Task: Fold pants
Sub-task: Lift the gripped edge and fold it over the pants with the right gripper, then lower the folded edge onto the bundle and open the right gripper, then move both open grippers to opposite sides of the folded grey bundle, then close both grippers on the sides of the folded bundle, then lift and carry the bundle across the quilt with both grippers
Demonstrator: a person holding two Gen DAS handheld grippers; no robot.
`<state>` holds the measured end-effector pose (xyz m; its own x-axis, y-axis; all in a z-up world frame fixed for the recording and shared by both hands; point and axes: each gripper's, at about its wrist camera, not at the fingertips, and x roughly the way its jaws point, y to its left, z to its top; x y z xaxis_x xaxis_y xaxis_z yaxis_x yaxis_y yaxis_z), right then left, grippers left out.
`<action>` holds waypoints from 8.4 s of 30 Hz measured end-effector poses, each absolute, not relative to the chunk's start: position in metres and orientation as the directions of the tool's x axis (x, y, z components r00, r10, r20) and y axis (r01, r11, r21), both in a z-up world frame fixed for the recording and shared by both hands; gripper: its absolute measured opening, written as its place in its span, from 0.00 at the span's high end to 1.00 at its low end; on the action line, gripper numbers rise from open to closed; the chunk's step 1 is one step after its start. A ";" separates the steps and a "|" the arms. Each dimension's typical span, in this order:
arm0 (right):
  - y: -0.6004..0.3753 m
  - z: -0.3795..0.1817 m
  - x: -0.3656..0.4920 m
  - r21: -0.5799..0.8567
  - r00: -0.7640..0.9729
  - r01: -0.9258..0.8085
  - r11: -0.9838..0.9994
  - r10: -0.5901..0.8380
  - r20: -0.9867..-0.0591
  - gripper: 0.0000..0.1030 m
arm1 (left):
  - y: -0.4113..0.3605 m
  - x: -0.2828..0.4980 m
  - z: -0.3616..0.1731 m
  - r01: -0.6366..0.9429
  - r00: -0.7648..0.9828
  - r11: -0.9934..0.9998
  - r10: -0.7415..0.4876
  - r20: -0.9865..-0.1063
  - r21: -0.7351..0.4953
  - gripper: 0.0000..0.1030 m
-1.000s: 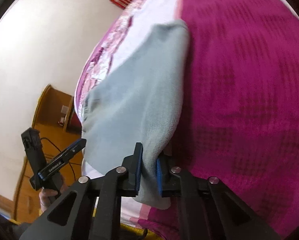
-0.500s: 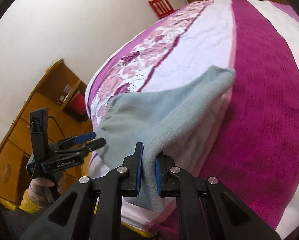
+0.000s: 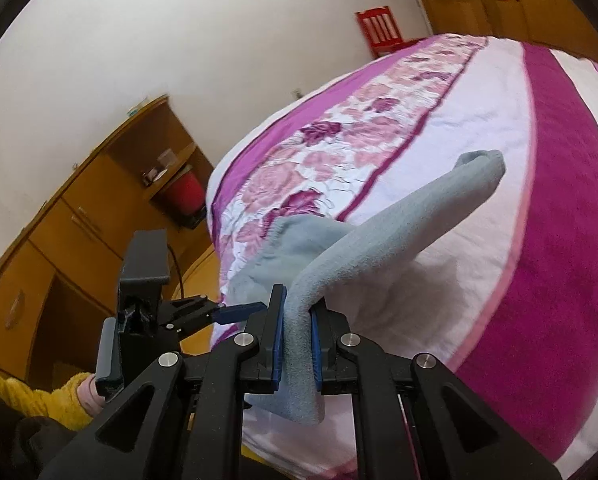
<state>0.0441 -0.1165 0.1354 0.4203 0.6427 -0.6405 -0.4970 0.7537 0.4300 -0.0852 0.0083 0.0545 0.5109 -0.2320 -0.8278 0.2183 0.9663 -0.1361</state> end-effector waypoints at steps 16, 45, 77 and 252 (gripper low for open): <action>-0.052 0.144 0.074 0.461 0.314 -0.583 0.669 0.708 -0.632 0.89 | 0.099 -0.086 0.075 0.009 0.590 0.994 -0.096 -0.802 -0.112 0.34; 0.041 0.074 0.126 0.614 0.136 -0.488 0.620 0.749 -0.649 0.78 | 0.167 -0.100 0.057 -0.149 0.583 0.981 -0.017 -0.813 -0.127 0.34; -0.022 0.059 0.062 0.368 0.228 -0.569 0.735 0.571 -0.789 0.77 | 0.133 -0.074 0.064 -0.048 0.594 0.982 -0.120 -0.796 -0.184 0.65; -0.332 0.033 0.076 0.336 0.581 0.039 0.941 0.252 -0.774 0.60 | -0.148 0.078 0.048 0.379 0.448 0.896 -0.395 -0.802 -0.230 0.39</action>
